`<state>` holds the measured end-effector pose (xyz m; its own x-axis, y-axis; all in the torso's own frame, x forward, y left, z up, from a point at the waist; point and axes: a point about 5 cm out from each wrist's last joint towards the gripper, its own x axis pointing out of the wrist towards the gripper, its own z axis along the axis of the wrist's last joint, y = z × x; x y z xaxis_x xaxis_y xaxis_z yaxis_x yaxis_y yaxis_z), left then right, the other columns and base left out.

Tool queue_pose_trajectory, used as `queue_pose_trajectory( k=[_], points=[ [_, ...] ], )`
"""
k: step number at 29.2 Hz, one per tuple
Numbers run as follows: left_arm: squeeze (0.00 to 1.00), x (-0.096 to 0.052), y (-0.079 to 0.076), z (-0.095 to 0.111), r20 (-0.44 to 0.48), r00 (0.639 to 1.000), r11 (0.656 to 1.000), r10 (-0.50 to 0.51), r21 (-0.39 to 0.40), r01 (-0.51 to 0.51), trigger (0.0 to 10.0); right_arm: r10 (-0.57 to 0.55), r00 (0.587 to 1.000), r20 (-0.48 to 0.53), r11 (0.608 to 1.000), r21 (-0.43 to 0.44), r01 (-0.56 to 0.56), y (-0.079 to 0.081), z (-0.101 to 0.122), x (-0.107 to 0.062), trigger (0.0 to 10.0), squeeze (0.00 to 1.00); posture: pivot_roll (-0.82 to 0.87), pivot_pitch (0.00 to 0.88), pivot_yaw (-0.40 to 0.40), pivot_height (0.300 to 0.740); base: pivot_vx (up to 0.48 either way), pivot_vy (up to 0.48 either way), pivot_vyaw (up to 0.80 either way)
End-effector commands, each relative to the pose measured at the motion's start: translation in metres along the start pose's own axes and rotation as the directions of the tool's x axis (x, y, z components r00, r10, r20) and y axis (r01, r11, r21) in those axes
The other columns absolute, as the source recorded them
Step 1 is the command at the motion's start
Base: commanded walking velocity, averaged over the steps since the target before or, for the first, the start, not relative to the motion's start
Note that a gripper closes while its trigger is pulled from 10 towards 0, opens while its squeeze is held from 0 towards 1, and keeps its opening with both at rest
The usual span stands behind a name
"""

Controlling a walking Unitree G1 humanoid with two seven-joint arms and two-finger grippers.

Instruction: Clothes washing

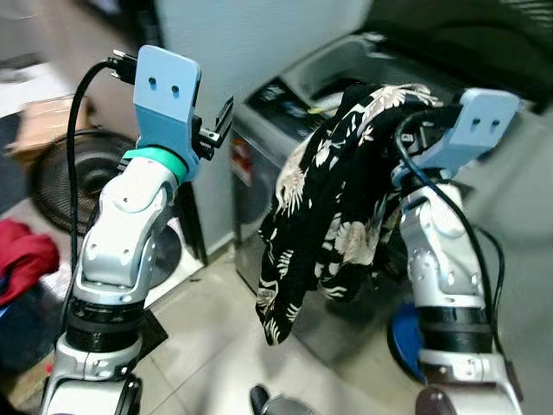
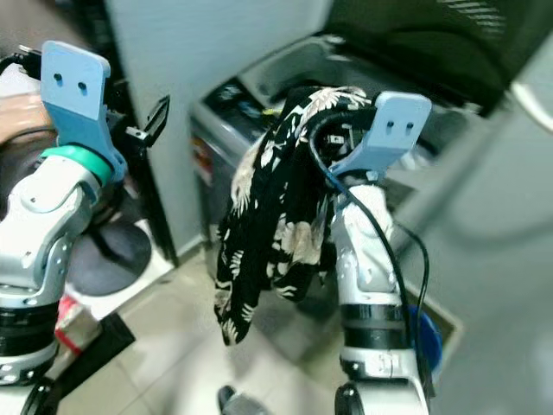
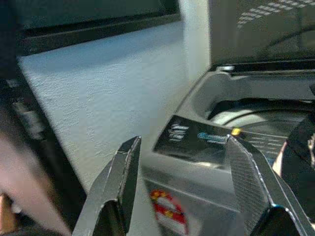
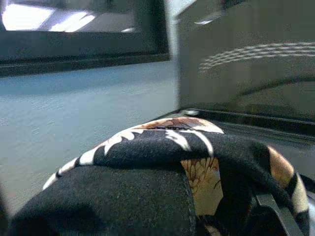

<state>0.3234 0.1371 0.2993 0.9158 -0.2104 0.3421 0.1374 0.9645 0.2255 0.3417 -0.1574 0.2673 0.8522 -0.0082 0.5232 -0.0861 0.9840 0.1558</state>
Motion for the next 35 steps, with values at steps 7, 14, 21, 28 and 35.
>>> queue_pose_trajectory(
  k=[7, 14, 21, 28, 35],
  points=[
    [0.0, -0.001, 0.001, 0.001, 0.011, 1.0, 1.0, 0.003, -0.002, -0.003, 10.0, 0.003, 1.0, 0.03, 1.0, 0.02, -0.003, 0.001, 0.005, 0.0, 10.0, 0.0, 0.04, 0.058, 0.015, 0.74, 0.0, 0.0, -0.8],
    [0.0, -0.001, 0.001, 0.001, 0.01, 1.0, 1.0, 0.008, -0.008, -0.008, 10.0, -0.004, 1.0, 0.024, 1.0, 0.023, 0.003, 0.0, 0.004, 0.001, 10.0, 0.0, 0.04, 0.06, 0.014, 0.74, 0.0, 0.0, -0.8],
    [0.0, -0.001, 0.003, 0.003, 0.017, 1.0, 1.0, 0.016, -0.019, -0.016, 10.0, -0.044, 0.999, 0.007, 0.999, 0.028, 0.044, -0.006, 0.002, 0.002, 10.0, 0.0, 0.04, 0.062, 0.012, 0.74, 0.0, 0.0, -0.8],
    [0.0, -0.001, 0.003, 0.003, 0.02, 1.0, 1.0, 0.015, -0.013, -0.015, 10.0, -0.058, 0.998, 0.004, 0.998, 0.023, 0.058, -0.008, 0.001, 0.002, 10.0, 0.0, 0.04, 0.061, 0.013, 0.74, 0.0, 0.0, -0.8],
    [0.0, 0.0, 0.003, 0.003, 0.021, 1.0, 1.0, 0.019, -0.011, -0.018, 10.0, -0.067, 0.998, 0.003, 0.998, 0.012, 0.067, -0.01, 0.001, 0.002, 10.0, 0.0, 0.04, 0.059, 0.013, 0.74, 0.0, 0.0, -0.74]
  ],
)
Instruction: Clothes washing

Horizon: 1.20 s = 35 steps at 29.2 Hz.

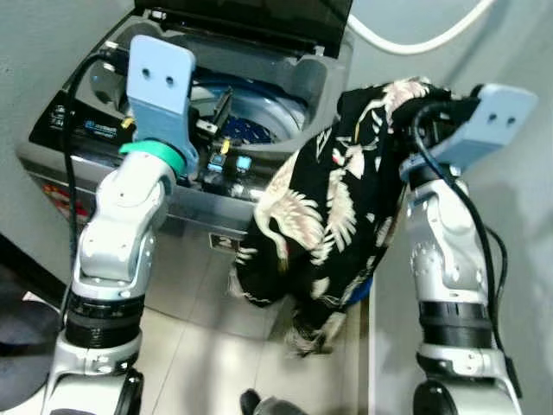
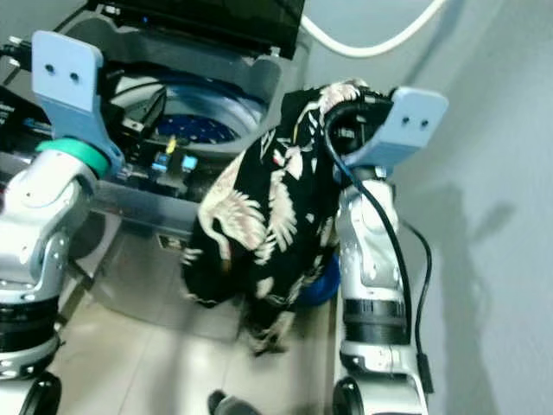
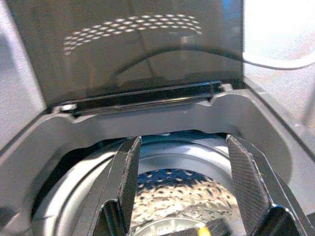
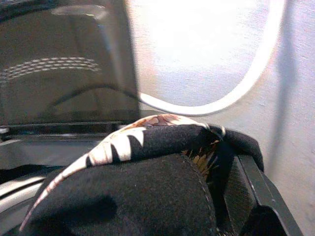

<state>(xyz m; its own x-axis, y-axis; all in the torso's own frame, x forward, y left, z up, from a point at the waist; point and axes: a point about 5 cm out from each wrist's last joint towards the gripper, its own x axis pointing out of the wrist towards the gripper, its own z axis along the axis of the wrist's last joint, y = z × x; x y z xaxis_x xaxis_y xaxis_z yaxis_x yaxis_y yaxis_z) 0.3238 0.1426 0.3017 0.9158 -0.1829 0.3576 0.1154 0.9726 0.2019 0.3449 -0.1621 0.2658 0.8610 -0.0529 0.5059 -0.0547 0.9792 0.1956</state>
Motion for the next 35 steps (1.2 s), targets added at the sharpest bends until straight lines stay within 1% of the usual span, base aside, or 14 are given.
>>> queue_pose_trajectory(
  k=[1, 4, 16, 21, 25, 28, 31, 35],
  points=[
    [0.0, -0.0006, -0.0027, 0.0018, 0.01, 1.0, 1.0, -0.01, -0.001, 0.01, 10.0, -0.021, 1.0, 0.014, 1.0, -0.009, 0.021, -0.0049, 0.0028, 0.0002, 10.0, 0.0, 0.04, 0.058, 0.014, 0.74, 0.0, 0.319, 0.0],
    [0.0, -0.0004, -0.0022, 0.0018, 0.009, 1.0, 1.0, -0.008, -0.015, 0.008, 10.0, -0.018, 1.0, 0.013, 1.0, -0.013, 0.019, -0.0047, 0.0023, 0.0003, 10.0, 0.0, 0.04, 0.055, 0.013, 0.74, 0.0, 0.426, 0.0],
    [0.0, -0.0001, -0.0023, 0.0017, 0.012, 1.0, 1.0, -0.01, -0.013, 0.01, 10.0, -0.01, 1.0, 0.015, 1.0, -0.02, 0.01, -0.0035, 0.0023, 0.0009, 10.0, 0.0, 0.04, 0.049, 0.011, 0.74, 0.0, 0.48, 0.0],
    [0.0, -0.0001, -0.0025, 0.0012, 0.01, 1.0, 1.0, -0.012, -0.011, 0.012, 10.0, -0.018, 1.0, 0.003, 0.999, -0.034, 0.018, -0.0041, 0.0014, 0.0016, 10.0, 0.0, 0.04, 0.044, 0.011, 0.74, 0.0, 0.473, -0.77],
    [0.0, -0.0004, -0.0038, -0.0001, 0.007, 1.0, 1.0, -0.02, -0.001, 0.02, 10.0, -0.024, 1.0, -0.006, 0.998, -0.066, 0.024, -0.0049, 0.0, 0.0019, 10.0, 0.0, 0.04, 0.044, 0.011, 0.74, 0.0, 0.0, 0.0],
    [0.0, -0.0004, -0.0039, -0.0002, 0.006, 1.0, 1.0, -0.021, -0.002, 0.021, 10.0, -0.026, 1.0, -0.012, 0.997, -0.07, 0.025, -0.005, -0.0009, 0.0018, 10.0, 0.0, 0.04, 0.043, 0.01, 0.74, 0.0, 0.0, 0.0],
    [0.0, -0.0001, -0.0038, -0.0003, 0.004, 1.0, 1.0, -0.022, -0.001, 0.022, 10.0, -0.037, 0.999, -0.035, 0.998, -0.059, 0.035, -0.0057, -0.0039, 0.0018, 10.0, 0.0, 0.04, 0.049, 0.011, 0.74, 0.0, 0.0, -0.62],
    [0.0, 0.0001, -0.0034, -0.0005, 0.002, 1.0, 1.0, -0.018, -0.004, 0.018, 10.0, -0.043, 0.998, -0.038, 0.997, -0.061, 0.041, -0.0066, -0.0044, 0.0021, 10.0, 0.0, 0.04, 0.051, 0.011, 0.74, 0.0, 0.0, -0.8]
  ],
)
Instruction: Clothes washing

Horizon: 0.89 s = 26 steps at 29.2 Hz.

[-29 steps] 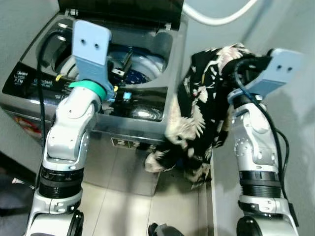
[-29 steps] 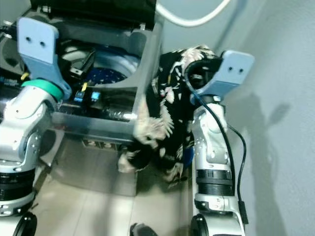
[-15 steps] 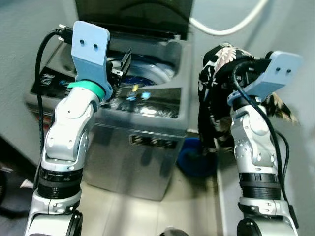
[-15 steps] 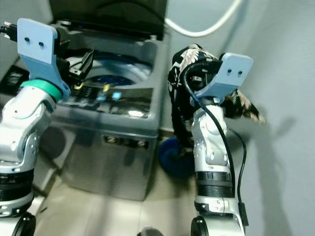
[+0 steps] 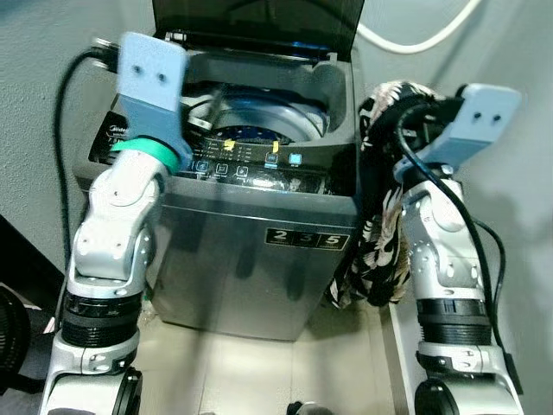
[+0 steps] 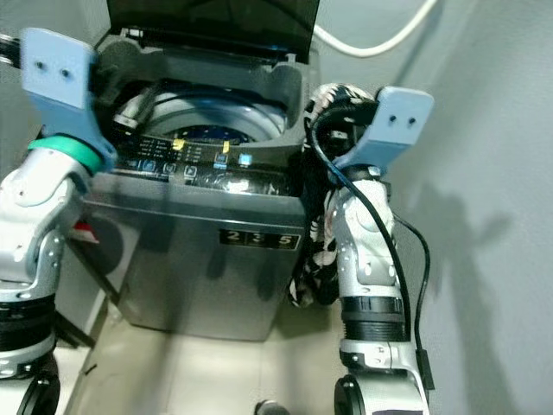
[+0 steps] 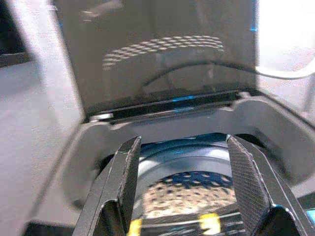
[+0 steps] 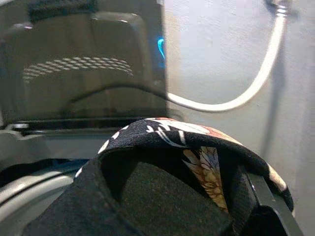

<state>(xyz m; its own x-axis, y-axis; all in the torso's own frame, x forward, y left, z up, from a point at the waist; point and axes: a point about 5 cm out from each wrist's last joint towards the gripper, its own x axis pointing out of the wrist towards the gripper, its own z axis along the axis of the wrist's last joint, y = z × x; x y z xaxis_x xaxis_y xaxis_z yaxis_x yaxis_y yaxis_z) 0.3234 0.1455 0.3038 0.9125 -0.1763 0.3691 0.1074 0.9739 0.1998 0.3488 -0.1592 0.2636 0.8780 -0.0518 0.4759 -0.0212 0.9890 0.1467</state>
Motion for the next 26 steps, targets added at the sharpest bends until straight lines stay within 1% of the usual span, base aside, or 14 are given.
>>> queue_pose_trajectory(
  k=[1, 10, 12, 15, 26],
  points=[
    [0.0, 0.0001, -0.0066, -0.0022, -0.01, 1.0, 1.0, -0.026, -0.006, 0.026, 10.0, -0.038, 0.999, -0.007, 0.999, 0.0, 0.038, -0.0089, -0.0006, 0.0, 10.0, 0.0, 0.04, 0.051, 0.011, 0.74, 0.0, 0.0, -0.8],
    [0.0, 0.0003, -0.0058, -0.002, -0.01, 1.0, 1.0, -0.021, -0.01, 0.021, 10.0, -0.048, 0.999, -0.003, 0.999, -0.006, 0.048, -0.0105, -0.0001, -0.0006, 10.0, 0.0, 0.04, 0.055, 0.013, 0.74, 0.0, 0.0, -0.8],
    [0.0, 0.0001, -0.0051, -0.0012, -0.005, 1.0, 1.0, -0.017, -0.007, 0.017, 10.0, -0.04, 0.999, 0.015, 0.999, -0.001, 0.04, -0.0096, 0.0021, -0.0009, 10.0, 0.0, 0.04, 0.057, 0.013, 0.74, 0.0, 0.0, -0.24],
    [0.0, -0.0002, -0.0049, 0.0003, 0.004, 1.0, 1.0, -0.015, -0.009, 0.016, 10.0, -0.018, 0.999, 0.028, 1.0, 0.004, 0.018, -0.0065, 0.004, -0.0014, 10.0, 0.0, 0.04, 0.059, 0.012, 0.74, 0.0, 0.48, 0.0],
    [0.0, -0.0005, -0.0046, 0.0008, 0.005, 1.0, 1.0, -0.01, -0.017, 0.01, 10.0, -0.01, 1.0, 0.025, 1.0, 0.006, 0.01, -0.0048, 0.0033, -0.0014, 10.0, 0.0, 0.04, 0.061, 0.011, 0.74, 0.0, 0.48, 0.0]
  ],
)
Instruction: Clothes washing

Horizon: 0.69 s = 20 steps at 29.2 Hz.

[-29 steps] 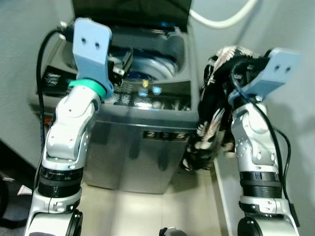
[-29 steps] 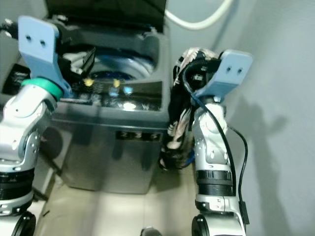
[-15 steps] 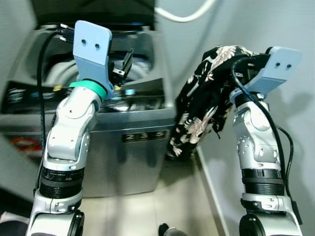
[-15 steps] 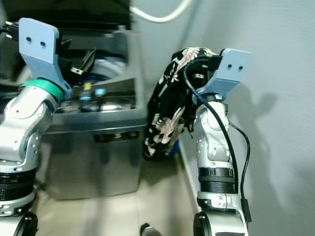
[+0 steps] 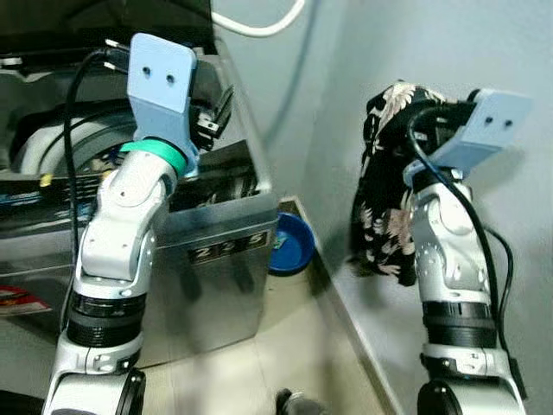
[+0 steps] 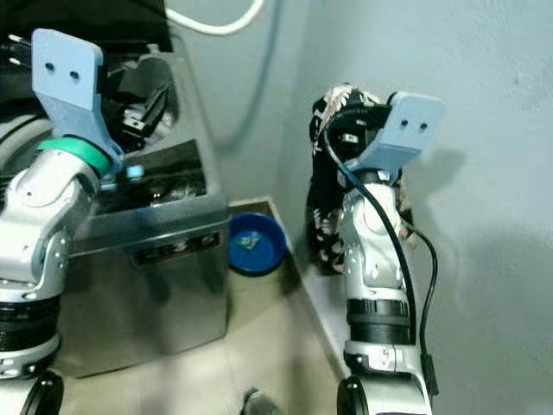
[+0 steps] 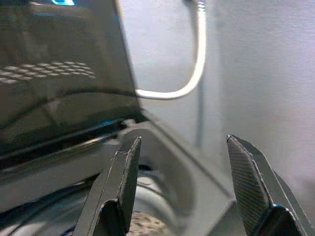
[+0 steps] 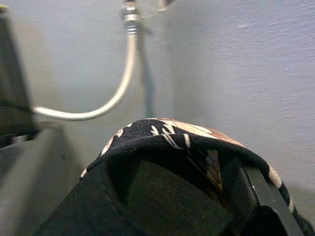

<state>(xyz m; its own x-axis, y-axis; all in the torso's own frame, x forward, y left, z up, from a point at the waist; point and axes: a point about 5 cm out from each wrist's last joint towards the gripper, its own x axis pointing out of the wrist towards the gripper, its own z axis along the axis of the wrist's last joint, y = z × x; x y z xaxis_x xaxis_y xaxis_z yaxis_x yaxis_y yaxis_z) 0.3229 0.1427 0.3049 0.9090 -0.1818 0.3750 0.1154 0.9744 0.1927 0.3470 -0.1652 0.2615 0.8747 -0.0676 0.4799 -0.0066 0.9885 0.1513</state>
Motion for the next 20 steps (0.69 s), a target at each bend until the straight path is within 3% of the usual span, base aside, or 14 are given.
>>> queue_pose_trajectory(
  k=[1, 9, 20],
  points=[
    [0.0, -0.0008, -0.002, -0.0009, -0.003, 1.0, 1.0, -0.005, -0.007, 0.005, 10.0, 0.005, 1.0, 0.018, 1.0, 0.009, -0.005, 0.0016, 0.0034, 0.0009, 10.0, 0.0, 0.04, 0.062, 0.011, 0.74, 0.0, 0.48, 0.0],
    [0.0, -0.0001, -0.0021, -0.0024, -0.012, 1.0, 1.0, -0.002, -0.003, 0.002, 10.0, 0.005, 1.0, 0.019, 1.0, 0.006, -0.005, 0.0012, 0.0035, 0.0006, 10.0, 0.0, 0.04, 0.062, 0.011, 0.74, 0.0, 0.442, 0.0],
    [0.0, -0.0001, -0.0012, 0.0009, 0.022, 1.0, 0.999, 0.008, 0.045, -0.009, 10.0, 0.056, 0.998, 0.036, 0.998, 0.032, -0.057, 0.0074, 0.0053, -0.0008, 10.0, 0.0, 0.04, 0.064, 0.012, 0.74, 0.0, 0.0, 0.0]
  ],
)
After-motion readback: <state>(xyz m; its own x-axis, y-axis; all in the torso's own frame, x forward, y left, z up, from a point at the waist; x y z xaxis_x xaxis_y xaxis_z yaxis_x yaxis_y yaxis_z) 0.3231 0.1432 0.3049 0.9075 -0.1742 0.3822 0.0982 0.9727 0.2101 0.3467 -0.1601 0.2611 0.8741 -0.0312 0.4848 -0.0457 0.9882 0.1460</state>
